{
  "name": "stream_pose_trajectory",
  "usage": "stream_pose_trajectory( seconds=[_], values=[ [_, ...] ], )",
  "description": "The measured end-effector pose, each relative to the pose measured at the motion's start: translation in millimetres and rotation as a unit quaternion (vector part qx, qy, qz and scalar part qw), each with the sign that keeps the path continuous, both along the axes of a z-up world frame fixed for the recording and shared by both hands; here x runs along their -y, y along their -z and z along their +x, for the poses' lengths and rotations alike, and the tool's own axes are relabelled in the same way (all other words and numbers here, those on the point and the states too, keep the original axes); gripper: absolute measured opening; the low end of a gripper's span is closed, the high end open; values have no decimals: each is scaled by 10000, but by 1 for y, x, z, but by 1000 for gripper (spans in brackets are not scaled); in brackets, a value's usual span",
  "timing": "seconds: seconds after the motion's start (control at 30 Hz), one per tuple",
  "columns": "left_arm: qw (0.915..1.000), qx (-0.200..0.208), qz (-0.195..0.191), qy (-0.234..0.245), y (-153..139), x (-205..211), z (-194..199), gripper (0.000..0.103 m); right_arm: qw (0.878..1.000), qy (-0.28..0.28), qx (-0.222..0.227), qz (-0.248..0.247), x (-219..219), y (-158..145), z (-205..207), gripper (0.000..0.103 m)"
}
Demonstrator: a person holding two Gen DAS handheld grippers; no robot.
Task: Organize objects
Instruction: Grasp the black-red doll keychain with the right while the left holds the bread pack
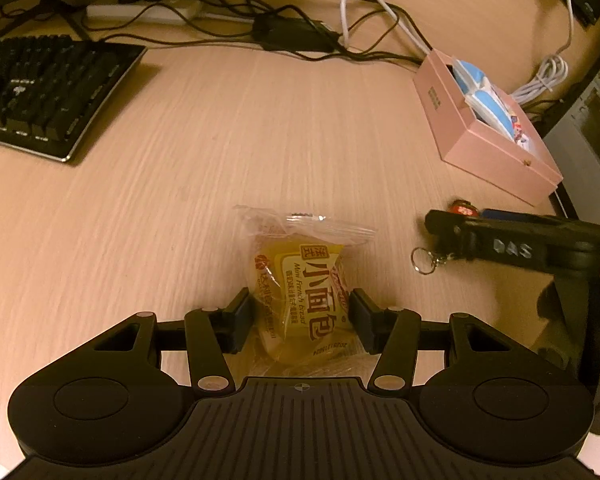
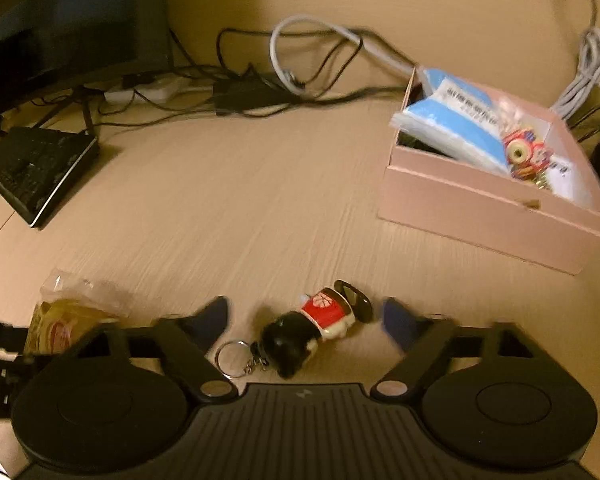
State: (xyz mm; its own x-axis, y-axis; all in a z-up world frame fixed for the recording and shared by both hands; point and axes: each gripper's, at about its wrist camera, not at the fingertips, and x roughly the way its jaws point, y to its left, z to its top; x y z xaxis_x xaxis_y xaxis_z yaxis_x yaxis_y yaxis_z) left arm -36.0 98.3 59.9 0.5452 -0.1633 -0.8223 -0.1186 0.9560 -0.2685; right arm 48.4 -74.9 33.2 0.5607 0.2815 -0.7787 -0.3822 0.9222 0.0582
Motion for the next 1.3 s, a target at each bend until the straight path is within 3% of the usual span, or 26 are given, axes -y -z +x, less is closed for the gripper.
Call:
stream_pose_trajectory(
  seconds=[0.1, 0.2, 0.5, 0.57, 0.67, 0.87, 0.93, 0.97, 1.13, 1.3],
  values=[
    [10000, -6, 23, 28, 0, 1, -1, 57, 9998, -74, -156, -107, -2, 5, 1, 46],
    [9999, 0, 78, 76, -1, 4, -1, 57, 9995, -144, -204, -207, 3, 8, -11, 38],
    [9995, 5, 79, 313, -1, 18, 1, 57, 9988, -192, -227, -401, 39, 3, -53, 37],
    [9994, 3, 90, 344, -1, 20, 2, 57, 9989, -244, -78, -403, 43, -2, -59, 41],
    [9991, 7, 129, 393, -1, 22, 3, 57, 9986, -278, 187, -421, 43, -7, -60, 52],
    [9991, -19, 87, 407, -1, 20, 2, 57, 9978, -293, 453, -373, 19, -2, -41, 52],
    [9993, -33, 54, 382, -1, 19, 1, 57, 9980, -278, 422, -380, 12, 3, -34, 46],
    [9993, -38, 43, 372, -1, 19, 1, 57, 9983, -269, 352, -382, 9, 5, -32, 36],
    [9995, -38, -23, 324, 0, 16, 0, 57, 9974, -603, 135, -368, 12, 2, -52, 36],
    [9995, -36, -75, 289, 0, 14, -1, 57, 9970, -715, 75, -302, 28, -7, -69, 50]
  ],
)
